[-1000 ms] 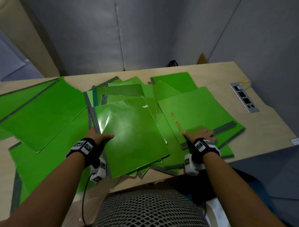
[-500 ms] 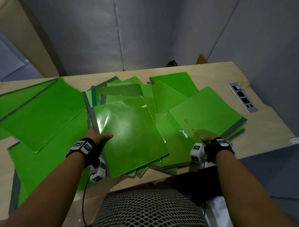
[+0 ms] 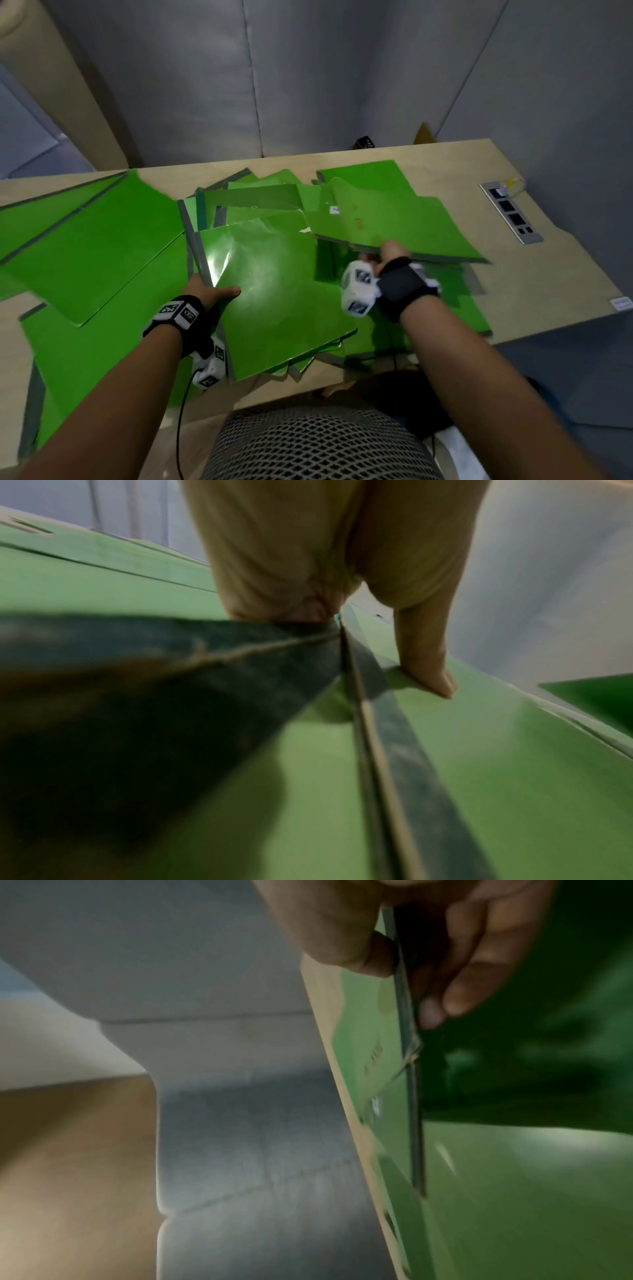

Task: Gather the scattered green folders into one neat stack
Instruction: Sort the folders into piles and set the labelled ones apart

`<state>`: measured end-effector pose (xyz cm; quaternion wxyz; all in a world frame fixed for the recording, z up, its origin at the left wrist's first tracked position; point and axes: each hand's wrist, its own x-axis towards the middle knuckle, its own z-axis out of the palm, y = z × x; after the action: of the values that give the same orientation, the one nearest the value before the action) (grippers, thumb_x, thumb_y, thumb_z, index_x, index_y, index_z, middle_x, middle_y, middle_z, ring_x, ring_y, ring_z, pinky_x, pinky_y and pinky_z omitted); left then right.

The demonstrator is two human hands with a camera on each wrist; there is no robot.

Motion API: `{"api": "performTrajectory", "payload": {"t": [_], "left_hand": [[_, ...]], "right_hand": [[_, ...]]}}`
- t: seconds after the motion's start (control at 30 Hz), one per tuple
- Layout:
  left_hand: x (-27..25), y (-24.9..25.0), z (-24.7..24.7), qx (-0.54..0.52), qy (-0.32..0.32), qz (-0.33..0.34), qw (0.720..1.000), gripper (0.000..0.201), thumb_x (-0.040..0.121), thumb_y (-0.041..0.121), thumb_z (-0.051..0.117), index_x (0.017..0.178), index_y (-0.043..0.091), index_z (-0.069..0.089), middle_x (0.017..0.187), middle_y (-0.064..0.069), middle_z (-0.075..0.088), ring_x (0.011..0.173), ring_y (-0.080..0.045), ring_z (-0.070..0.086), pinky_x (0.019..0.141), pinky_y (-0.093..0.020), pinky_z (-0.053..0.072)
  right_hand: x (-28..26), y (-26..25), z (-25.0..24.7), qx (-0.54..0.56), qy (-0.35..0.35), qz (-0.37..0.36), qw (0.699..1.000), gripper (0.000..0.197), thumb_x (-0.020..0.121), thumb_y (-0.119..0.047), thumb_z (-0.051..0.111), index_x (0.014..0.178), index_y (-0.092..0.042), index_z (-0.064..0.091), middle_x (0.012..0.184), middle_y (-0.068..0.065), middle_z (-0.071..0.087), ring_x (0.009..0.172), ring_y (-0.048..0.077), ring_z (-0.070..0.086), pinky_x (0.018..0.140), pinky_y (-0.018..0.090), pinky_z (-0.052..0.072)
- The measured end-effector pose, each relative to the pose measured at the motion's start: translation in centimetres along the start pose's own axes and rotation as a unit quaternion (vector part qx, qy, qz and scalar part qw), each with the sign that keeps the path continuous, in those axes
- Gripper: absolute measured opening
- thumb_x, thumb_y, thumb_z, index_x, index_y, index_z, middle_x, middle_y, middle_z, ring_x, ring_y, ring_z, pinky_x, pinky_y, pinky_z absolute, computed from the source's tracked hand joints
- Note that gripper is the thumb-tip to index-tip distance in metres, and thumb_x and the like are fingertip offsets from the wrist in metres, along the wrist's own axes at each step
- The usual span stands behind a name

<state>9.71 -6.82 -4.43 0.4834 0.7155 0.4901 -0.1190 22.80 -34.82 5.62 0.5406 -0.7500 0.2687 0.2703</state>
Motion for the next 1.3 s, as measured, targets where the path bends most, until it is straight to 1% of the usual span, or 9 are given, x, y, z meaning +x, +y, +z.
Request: {"api": "performTrajectory", "payload": {"t": [0.03,0.1,0.23,0.33,0.43,0.57,0.83,1.03,1.3], "left_hand": [[0.0,0.0,0.0,-0.001,-0.002,0.001,1.0,0.091,0.066,0.028,0.085,0.137,0.006,0.034,0.121,-0.021,0.056,0.107,-0.04,0.058,0.089,-0.054,0.051],[0.0,0.2,-0.1,-0.003,-0.005,0.002,1.0,0.092,0.066,0.027,0.085,0.139,0.006,0.033,0.123,-0.022,0.055,0.108,-0.041,0.057,0.09,-0.053,0.051],[-0.3,0.3,-0.1,-0.007,-0.002,0.0,1.0,0.091,0.07,0.023,0.083,0.141,0.004,0.031,0.128,-0.022,0.053,0.114,-0.04,0.054,0.091,-0.05,0.05],[-0.3,0.2,-0.1,-0.004,-0.001,0.001,1.0,0.092,0.068,0.025,0.084,0.141,0.004,0.031,0.132,-0.021,0.051,0.117,-0.04,0.052,0.097,-0.052,0.047],[-0.3,0.1,-0.2,-0.008,-0.002,-0.001,1.0,0.093,0.069,0.026,0.084,0.142,0.007,0.03,0.132,-0.02,0.051,0.118,-0.039,0.053,0.097,-0.052,0.047],[-0.1,0.0,-0.2,-0.022,-0.011,-0.014,1.0,0.096,0.067,0.025,0.084,0.143,0.01,0.028,0.133,-0.02,0.05,0.119,-0.039,0.051,0.099,-0.054,0.046],[0.0,0.1,-0.3,0.006,-0.021,-0.01,1.0,0.097,0.07,0.03,0.082,0.145,0.011,0.024,0.14,-0.019,0.045,0.124,-0.038,0.048,0.1,-0.048,0.045],[-0.1,0.5,-0.5,0.025,-0.018,-0.007,1.0,0.098,0.069,0.031,0.082,0.145,0.007,0.026,0.141,-0.019,0.044,0.124,-0.037,0.048,0.097,-0.045,0.045],[-1.1,0.4,-0.5,-0.054,-0.026,-0.002,0.998,0.098,0.072,0.036,0.08,0.148,0.013,0.022,0.147,-0.01,0.041,0.126,-0.03,0.048,0.103,-0.043,0.043]], "right_hand": [[0.3,0.9,2.2,0.084,-0.002,0.035,0.996,0.013,0.099,-0.007,0.035,0.093,0.0,0.045,0.075,0.014,0.052,0.064,0.027,0.056,0.044,0.029,0.049],[-0.6,3.1,5.8,0.138,-0.04,0.065,0.987,0.017,0.101,-0.008,0.029,0.098,-0.002,0.045,0.071,0.012,0.053,0.058,0.021,0.054,0.044,0.028,0.044],[-3.6,4.5,8.8,0.019,-0.204,0.065,0.977,0.025,0.099,-0.013,0.034,0.081,-0.004,0.049,0.065,0.011,0.055,0.053,0.02,0.051,0.048,0.026,0.038],[-0.8,2.6,8.7,-0.212,-0.122,-0.149,0.958,0.021,0.092,-0.013,0.049,0.087,0.003,0.061,0.082,0.02,0.07,0.066,0.025,0.062,0.067,0.037,0.058],[3.7,-0.8,7.1,-0.439,-0.03,-0.265,0.858,0.034,0.09,-0.023,0.059,0.117,-0.002,0.056,0.116,0.017,0.064,0.097,0.028,0.063,0.083,0.039,0.053],[9.5,-3.7,4.7,-0.603,0.032,-0.249,0.757,0.088,0.079,-0.047,0.072,0.145,-0.008,0.029,0.148,0.013,0.038,0.134,0.031,0.041,0.108,0.05,0.037],[14.6,-5.7,3.9,-0.662,-0.011,-0.209,0.719,0.119,0.066,-0.059,0.078,0.152,-0.008,0.012,0.158,0.015,0.02,0.145,0.034,0.024,0.114,0.059,0.023],[15.3,-6.3,4.2,-0.672,0.006,-0.21,0.71,0.124,0.051,-0.069,0.079,0.146,-0.007,0.028,0.15,0.016,0.034,0.139,0.036,0.033,0.11,0.052,0.031],[11.4,-3.6,3.5,-0.533,-0.024,-0.118,0.838,0.111,0.069,-0.065,0.071,0.149,-0.001,0.026,0.151,0.02,0.036,0.131,0.037,0.046,0.101,0.044,0.045]]}}
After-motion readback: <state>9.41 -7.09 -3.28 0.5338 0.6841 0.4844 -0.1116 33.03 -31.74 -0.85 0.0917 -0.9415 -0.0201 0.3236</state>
